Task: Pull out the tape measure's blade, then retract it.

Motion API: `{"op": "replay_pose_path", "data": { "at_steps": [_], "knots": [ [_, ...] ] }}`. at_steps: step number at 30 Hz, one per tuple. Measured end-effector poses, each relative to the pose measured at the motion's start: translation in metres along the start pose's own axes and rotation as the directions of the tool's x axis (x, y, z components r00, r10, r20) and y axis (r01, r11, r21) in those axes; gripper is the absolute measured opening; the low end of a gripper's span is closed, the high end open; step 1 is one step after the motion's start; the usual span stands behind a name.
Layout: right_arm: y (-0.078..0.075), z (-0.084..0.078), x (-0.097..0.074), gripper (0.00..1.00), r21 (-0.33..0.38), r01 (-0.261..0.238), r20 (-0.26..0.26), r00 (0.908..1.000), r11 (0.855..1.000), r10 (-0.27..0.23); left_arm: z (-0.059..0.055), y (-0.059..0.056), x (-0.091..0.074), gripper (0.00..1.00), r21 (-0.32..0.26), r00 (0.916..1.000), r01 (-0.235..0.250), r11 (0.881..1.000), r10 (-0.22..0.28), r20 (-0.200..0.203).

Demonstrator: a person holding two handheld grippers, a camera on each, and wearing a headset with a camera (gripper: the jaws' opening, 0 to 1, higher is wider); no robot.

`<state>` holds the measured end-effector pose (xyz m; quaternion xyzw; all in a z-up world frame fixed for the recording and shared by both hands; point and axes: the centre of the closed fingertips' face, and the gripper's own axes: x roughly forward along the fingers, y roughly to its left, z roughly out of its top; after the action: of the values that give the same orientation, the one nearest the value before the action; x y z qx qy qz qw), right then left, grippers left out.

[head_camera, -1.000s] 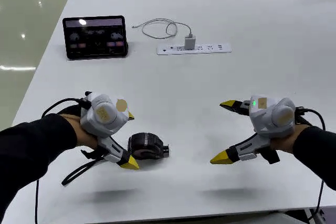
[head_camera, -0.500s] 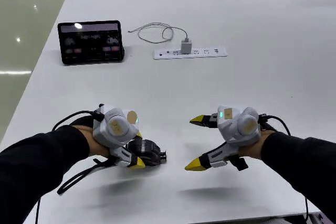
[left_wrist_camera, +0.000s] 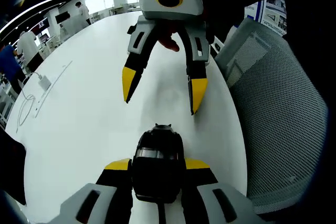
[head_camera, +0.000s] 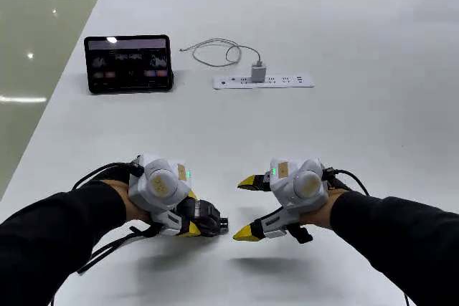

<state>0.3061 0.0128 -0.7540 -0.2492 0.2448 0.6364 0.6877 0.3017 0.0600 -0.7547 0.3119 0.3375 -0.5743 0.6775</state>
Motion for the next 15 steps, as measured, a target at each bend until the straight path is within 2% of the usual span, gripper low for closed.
{"op": "replay_pose_path", "data": {
  "at_steps": [1,3,5,8,11,15],
  "knots": [
    [0.002,-0.004,0.005,0.51,0.003,-0.019,-0.023,0.9996,1.0,0.019,0.0,-0.001,0.0,0.31,0.0,1.0,-0.004,1.0,0.004,0.006],
    [0.002,-0.005,0.011,0.48,0.013,-0.03,-0.023,0.9993,0.999,0.03,0.0,-0.001,0.0,0.31,-0.009,0.9999,-0.008,1.0,0.008,0.011],
    [0.001,-0.008,0.016,0.41,0.004,-0.028,-0.04,0.9988,1.0,0.028,0.0,-0.001,0.001,0.31,-0.002,1.0,-0.009,1.0,0.009,0.002],
    [0.002,-0.007,0.021,0.34,-0.001,-0.046,-0.046,0.9979,0.999,0.046,0.0,-0.001,0.001,0.31,-0.002,0.9999,-0.006,1.0,0.006,-0.01],
    [0.005,-0.01,0.025,0.24,-0.014,-0.068,-0.073,0.9951,0.998,0.067,-0.001,-0.001,0.002,0.31,-0.005,0.9999,0.0,1.0,0.0,-0.013],
    [0.005,-0.01,0.027,0.2,-0.021,-0.077,-0.077,0.9942,0.997,0.075,-0.001,-0.001,0.002,0.31,-0.01,0.9999,0.005,1.0,-0.005,-0.011]
  ]
}}
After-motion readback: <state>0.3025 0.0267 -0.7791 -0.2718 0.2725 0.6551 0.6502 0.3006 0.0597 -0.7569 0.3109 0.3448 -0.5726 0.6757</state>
